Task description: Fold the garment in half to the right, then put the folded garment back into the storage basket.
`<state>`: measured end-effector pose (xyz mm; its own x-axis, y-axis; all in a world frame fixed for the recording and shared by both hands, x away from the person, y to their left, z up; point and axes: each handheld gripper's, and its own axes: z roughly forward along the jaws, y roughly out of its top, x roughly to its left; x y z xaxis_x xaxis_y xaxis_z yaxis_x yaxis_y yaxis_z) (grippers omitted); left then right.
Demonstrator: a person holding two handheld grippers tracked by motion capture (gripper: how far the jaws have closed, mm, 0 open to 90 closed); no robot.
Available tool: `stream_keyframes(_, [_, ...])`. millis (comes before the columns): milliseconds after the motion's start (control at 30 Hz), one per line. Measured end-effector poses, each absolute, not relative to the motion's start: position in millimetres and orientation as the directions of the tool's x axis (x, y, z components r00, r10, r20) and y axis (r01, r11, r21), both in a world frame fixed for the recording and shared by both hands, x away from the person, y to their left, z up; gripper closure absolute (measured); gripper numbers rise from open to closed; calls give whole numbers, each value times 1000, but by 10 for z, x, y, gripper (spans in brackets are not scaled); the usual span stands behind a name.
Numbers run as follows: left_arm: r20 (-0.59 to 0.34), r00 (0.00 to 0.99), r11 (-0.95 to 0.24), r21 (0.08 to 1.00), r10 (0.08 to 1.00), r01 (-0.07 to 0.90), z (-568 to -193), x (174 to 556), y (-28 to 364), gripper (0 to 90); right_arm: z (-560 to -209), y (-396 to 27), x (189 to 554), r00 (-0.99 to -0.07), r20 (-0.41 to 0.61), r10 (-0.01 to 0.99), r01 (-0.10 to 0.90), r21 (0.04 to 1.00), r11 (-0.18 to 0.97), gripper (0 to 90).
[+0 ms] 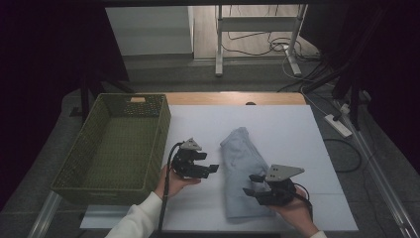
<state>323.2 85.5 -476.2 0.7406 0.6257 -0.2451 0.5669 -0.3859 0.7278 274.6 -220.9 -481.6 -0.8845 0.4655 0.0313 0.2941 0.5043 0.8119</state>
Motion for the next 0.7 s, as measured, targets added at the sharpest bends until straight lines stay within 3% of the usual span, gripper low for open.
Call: stream_keyframes(700, [-252,738,-372,735,626,566,-4755,3245,867,304,-4773,-2286,2646,-896,-15,443,261,790,555,458])
